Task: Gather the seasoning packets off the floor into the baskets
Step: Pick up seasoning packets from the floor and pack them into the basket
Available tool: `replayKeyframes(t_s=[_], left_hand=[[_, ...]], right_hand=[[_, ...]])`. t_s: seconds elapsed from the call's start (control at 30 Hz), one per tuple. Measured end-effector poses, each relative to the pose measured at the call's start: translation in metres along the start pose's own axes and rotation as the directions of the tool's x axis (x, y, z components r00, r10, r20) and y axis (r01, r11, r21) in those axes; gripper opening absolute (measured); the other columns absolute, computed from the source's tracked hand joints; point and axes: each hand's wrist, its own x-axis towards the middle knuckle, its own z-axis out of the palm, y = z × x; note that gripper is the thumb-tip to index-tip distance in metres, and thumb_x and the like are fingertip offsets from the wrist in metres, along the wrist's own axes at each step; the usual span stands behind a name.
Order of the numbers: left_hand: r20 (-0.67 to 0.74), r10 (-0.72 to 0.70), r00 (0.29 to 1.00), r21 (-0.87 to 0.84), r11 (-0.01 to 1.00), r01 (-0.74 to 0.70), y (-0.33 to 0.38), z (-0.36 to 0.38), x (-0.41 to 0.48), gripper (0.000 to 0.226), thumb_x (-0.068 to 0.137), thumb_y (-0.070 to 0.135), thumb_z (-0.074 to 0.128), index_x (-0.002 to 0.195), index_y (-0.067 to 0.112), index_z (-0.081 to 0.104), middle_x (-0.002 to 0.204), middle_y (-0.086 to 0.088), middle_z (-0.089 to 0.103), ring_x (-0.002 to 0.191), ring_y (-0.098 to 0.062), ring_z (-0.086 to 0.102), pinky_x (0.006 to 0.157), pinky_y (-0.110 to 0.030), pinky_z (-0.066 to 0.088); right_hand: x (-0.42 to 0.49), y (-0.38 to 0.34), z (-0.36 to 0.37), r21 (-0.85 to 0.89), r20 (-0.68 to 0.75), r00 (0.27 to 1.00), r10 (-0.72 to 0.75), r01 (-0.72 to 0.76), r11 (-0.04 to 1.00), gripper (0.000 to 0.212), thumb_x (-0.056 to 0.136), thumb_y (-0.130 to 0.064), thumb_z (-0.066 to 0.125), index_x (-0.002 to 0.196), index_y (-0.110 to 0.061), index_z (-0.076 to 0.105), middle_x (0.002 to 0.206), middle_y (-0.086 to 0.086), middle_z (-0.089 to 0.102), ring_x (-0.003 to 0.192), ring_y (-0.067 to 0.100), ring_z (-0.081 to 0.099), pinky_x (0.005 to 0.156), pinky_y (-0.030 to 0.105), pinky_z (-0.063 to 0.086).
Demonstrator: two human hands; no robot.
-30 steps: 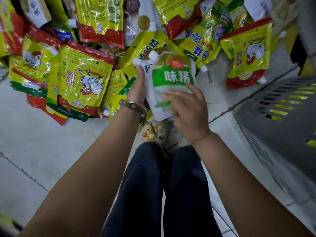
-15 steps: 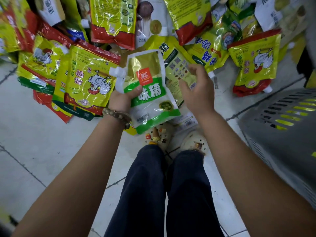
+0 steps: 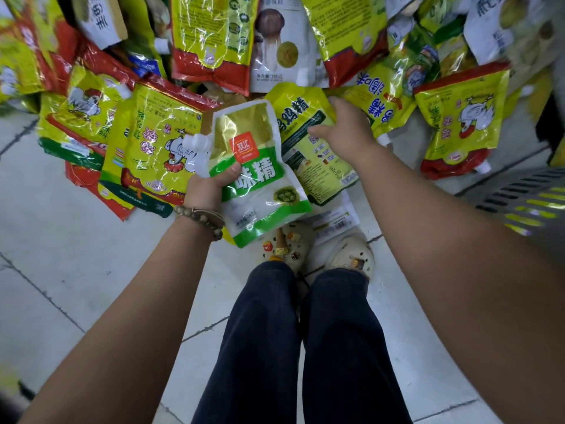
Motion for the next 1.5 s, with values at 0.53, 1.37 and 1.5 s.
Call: replayKeyframes(t_s=[0.53, 1.37, 1.5], left_hand=[[0.247, 0.134, 0.96, 0.36, 0.907, -0.219, 0.138, -0.012, -0.202, 0.005, 0.088, 0.016, 0.062, 0.088, 0.011, 0.063, 0.062, 0.013, 0.068, 0.061, -0.004, 0.064, 0.059, -0.016, 0.048], [0.619, 0.02, 0.785, 0.706, 0.424, -0.567, -0.023, 0.362, -0.393, 0.018, 0.09, 0.024, 0.06, 0.087, 0.007, 0.061, 0.075, 0.001, 0.058, 0.066, -0.012, 0.053, 0.055, -0.018, 0.044], [0.618, -0.044, 0.785, 0.764, 0.269, -0.587, -0.091, 0.42, -0.333, 0.035, 0.091, 0.013, 0.056, 0.123, -0.001, 0.052, 0.123, -0.014, 0.057, 0.106, -0.022, 0.056, 0.08, -0.027, 0.045]], right_hand=[[-0.249, -0.047, -0.106, 0.671, -0.381, 0.822, 0.423, -0.069, 0.738, 0.046, 0.089, -0.016, 0.062, 0.131, -0.008, 0.045, 0.11, -0.008, 0.053, 0.103, 0.012, 0.05, 0.088, 0.023, 0.04], [-0.436, 0.298, -0.259, 0.88, -0.369, 0.27, 0.889, -0.204, 0.428, 0.034, 0.085, -0.02, 0.065, 0.116, -0.008, 0.058, 0.111, 0.007, 0.066, 0.101, 0.022, 0.062, 0.084, 0.034, 0.051], [-0.39, 0.367, -0.229, 0.886, -0.303, 0.289, 0.908, -0.266, 0.38, 0.04, 0.087, -0.021, 0.064, 0.121, -0.005, 0.053, 0.116, 0.008, 0.06, 0.106, 0.021, 0.056, 0.08, 0.026, 0.042]])
